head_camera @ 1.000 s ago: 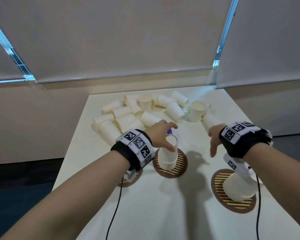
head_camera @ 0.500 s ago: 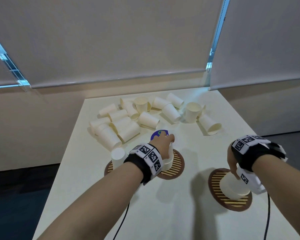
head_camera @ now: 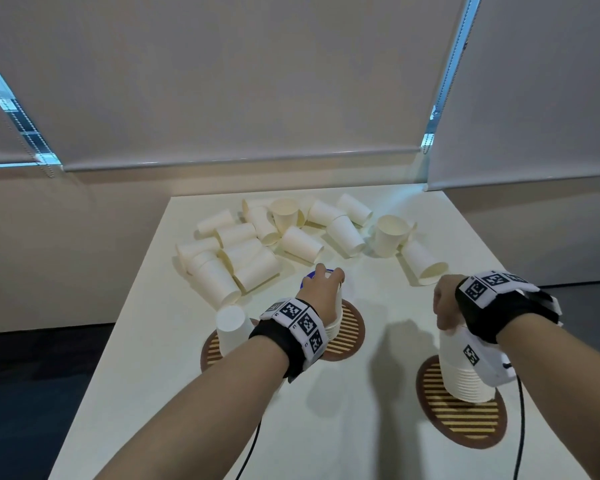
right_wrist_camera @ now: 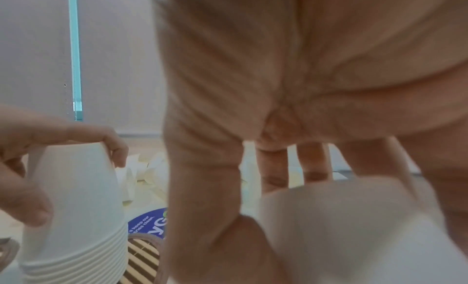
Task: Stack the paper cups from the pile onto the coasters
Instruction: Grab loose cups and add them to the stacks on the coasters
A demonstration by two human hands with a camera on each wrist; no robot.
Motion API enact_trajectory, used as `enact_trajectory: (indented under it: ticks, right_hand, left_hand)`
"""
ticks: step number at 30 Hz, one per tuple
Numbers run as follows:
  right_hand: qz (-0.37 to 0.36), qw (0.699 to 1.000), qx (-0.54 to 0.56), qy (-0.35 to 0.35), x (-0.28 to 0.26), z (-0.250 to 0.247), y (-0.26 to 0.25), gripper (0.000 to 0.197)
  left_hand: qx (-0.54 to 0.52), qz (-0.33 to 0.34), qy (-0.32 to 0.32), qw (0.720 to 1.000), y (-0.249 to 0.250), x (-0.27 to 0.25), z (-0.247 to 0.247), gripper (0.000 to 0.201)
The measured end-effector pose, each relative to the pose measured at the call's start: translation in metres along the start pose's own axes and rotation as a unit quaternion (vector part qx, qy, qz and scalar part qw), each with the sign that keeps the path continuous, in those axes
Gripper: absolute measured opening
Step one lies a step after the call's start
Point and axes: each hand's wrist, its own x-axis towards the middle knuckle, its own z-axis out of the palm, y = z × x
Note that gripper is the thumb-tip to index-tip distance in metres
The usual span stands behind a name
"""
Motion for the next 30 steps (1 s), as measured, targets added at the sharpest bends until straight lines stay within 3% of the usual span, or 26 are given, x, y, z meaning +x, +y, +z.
enact_trajectory:
  ticks: [7,17,22,23,26,30]
  right_hand:
    - [0.01,0.998,0.04,0.044,-0.009,-0.01,0.012,0.025]
    - [0.016,0.991,0.123,0.046,-0.047,-0.008,0.013,0.03]
    - [0.016,0.995,0.077,0.054,-0.054,0.017,0.002,0.052]
    - [0.009,0.996,0.076,0.05,-0.053,0.023,0.001,0.052]
    - [0.004,0.991,0.121,0.064,-0.052,0.031,0.001,0.028]
    - [-0.007,0.98,0.176,0.093,-0.051,0.03,-0.001,0.041]
  left_hand:
    - [-0.013,-0.022,0.021,0.999,0.004,0.013,0.001,0.052]
    - [-0.019,-0.032,0.039,0.999,0.003,0.007,0.005,0.051]
    - [-0.009,-0.046,0.043,0.998,0.0,0.0,0.006,0.055]
    - [-0.005,-0.048,0.044,0.998,0.0,-0.002,0.006,0.056]
    - [0.011,-0.043,0.043,0.998,-0.003,-0.005,0.006,0.058]
    - [0.022,-0.03,0.037,0.999,-0.005,-0.002,0.006,0.067]
